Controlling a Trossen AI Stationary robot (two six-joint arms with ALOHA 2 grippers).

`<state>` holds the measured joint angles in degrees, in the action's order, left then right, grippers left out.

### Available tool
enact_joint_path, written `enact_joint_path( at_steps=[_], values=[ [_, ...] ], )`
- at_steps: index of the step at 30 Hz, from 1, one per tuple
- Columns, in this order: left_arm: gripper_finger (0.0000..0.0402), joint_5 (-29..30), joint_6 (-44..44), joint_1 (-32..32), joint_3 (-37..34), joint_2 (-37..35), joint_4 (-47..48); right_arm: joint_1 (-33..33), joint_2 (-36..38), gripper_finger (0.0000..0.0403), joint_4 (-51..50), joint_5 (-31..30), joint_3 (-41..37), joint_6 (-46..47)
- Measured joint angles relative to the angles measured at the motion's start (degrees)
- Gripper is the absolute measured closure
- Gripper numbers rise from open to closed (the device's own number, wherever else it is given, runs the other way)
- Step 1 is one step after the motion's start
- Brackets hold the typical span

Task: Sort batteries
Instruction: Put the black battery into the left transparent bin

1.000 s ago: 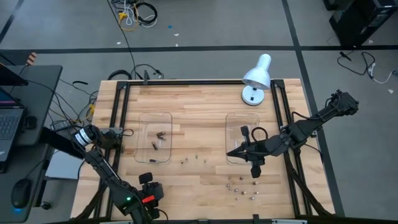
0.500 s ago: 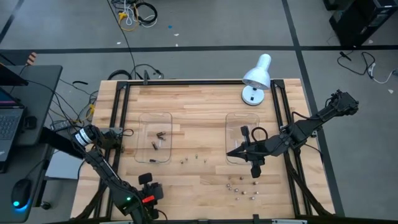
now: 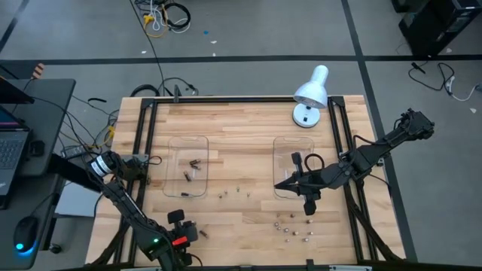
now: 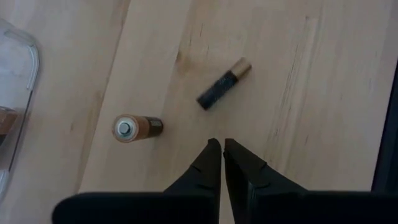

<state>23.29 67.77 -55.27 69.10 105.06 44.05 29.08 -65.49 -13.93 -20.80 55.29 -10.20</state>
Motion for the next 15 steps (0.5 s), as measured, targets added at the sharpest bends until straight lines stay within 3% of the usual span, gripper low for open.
enact_joint_path(
  at_steps=[7, 12, 15],
  values=[
    [0.0383, 2.63, -1.15, 0.22, -0.02, 0.0, -6.3, -0.02, 0.0, 0.04, 0.0, 0.0, 0.0, -0.02],
    [0.0383, 12.58, -16.42, 1.8, 0.0, 0.56, -19.56, -0.02, 0.0, 0.04, 0.03, 0.0, 0.0, 0.0],
    [0.0383, 16.39, -21.82, 4.07, 0.0, 1.16, -21.65, -0.02, 0.0, 0.04, 0.09, 0.0, 0.0, 0.16]
  ],
)
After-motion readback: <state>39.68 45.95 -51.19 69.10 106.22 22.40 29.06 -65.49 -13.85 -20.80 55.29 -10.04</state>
